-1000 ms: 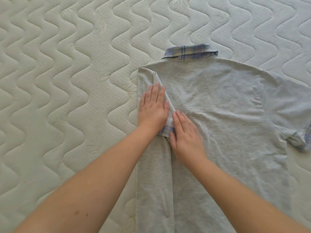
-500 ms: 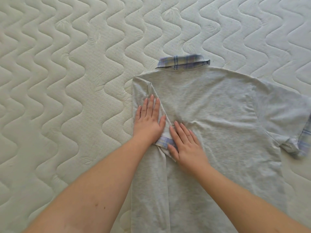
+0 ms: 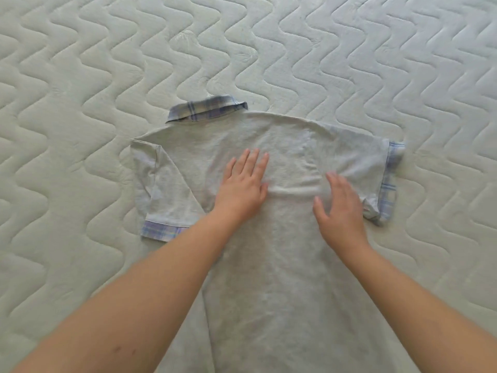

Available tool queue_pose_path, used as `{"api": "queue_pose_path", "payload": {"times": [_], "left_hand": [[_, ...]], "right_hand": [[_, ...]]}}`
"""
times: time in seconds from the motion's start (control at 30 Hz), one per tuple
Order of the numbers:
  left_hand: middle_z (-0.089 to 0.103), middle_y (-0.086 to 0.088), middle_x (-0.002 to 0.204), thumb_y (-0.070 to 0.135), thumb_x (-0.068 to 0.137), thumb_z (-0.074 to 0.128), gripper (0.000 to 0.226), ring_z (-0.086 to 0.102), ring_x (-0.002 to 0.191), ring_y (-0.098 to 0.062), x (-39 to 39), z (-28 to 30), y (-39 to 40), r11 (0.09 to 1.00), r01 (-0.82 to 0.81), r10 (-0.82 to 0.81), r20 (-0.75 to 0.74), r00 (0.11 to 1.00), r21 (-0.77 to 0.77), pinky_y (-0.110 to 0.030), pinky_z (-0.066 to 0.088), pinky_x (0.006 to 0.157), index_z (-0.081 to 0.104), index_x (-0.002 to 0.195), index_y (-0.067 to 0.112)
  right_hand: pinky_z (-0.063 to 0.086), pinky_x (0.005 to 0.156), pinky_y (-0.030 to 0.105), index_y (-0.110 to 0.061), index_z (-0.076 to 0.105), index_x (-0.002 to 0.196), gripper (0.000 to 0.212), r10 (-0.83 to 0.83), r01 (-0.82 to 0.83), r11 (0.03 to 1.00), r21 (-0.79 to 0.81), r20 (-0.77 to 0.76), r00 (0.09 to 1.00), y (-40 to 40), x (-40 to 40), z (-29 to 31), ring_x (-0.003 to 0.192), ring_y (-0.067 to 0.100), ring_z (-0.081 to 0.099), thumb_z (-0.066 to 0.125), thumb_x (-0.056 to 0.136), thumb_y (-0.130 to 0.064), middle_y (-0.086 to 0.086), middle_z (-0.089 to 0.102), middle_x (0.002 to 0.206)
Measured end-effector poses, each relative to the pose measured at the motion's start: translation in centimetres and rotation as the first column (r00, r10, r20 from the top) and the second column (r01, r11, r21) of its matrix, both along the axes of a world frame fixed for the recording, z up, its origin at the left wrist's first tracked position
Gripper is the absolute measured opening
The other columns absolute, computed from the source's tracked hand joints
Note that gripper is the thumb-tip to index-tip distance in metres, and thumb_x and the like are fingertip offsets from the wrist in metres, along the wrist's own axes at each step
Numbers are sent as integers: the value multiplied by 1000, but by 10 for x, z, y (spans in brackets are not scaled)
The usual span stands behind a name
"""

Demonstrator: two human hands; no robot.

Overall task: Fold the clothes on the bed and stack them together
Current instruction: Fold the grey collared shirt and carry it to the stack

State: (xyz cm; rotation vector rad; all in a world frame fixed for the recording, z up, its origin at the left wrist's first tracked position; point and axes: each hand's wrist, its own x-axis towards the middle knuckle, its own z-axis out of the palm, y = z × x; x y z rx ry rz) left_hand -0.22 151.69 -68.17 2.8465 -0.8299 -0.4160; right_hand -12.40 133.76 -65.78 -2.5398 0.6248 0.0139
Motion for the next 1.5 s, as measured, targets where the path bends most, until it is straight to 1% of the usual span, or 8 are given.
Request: {"api": "queue_pose_path", "payload": {"times": [0.33,0.57,0.9,1.0,1.1,1.2,1.4,1.5], "left_hand": [[-22,1,163,67,96,25,77,-19,150,-20,45,-14,-75,991,-22,39,-126,991,130,-41,-9,121,-10,156,33],[-17,3,164,67,95,31,86,-13,151,-17,72,-25,-95,993,45,-27,-165,986,107,-39,-4,122,-10,157,24],[-21,11,162,62,97,33,79,-17,150,-12,87,-21,-95,996,41,-10,-345,939,82,-37,-7,121,-10,156,31],[7,9,164,53,103,30,61,9,149,-12,104,5,-91,981,-171,86,-592,801,-89,-35,7,120,16,157,29],[54,4,141,60,101,31,59,48,130,-16,117,34,-79,670,-710,232,-847,478,-217,-37,31,115,50,141,21],[72,-3,99,59,102,26,62,69,91,-18,113,52,-58,461,-864,201,-924,324,-202,-31,56,77,65,110,12],[73,-15,96,80,89,11,96,72,80,-26,111,50,8,502,-862,147,-989,8,67,-34,52,74,66,112,4],[75,-9,104,80,89,20,89,71,87,-23,110,41,25,623,-776,264,-960,94,96,-33,52,72,67,119,10]], "right_hand": [[24,114,46,-7,16,153,93,-526,585,801,126,-317,789,-108,13,-6,142,36,25,69,86,-41,20,25,155],[54,93,46,-18,67,102,22,-573,621,573,534,-281,770,-136,24,-7,96,24,68,73,85,-30,3,71,102],[26,63,27,-18,45,113,22,-138,112,898,427,33,990,-51,34,67,78,17,48,56,94,-23,-5,57,88],[33,64,35,-25,40,109,19,-16,-26,891,454,89,996,-12,39,87,74,18,51,52,95,-20,-7,57,83],[40,71,40,-18,41,120,27,66,-101,888,448,94,993,24,43,93,89,27,54,50,95,-20,8,60,101],[32,72,38,-9,45,122,31,139,-176,932,315,135,981,61,48,90,96,28,48,51,93,-17,11,55,106],[38,77,35,-12,44,129,36,248,-250,942,223,39,968,124,67,59,127,24,38,47,92,-11,5,32,155],[36,107,39,-14,37,144,46,346,-330,917,226,-37,937,136,65,36,142,22,27,40,99,-12,4,19,162]]}}
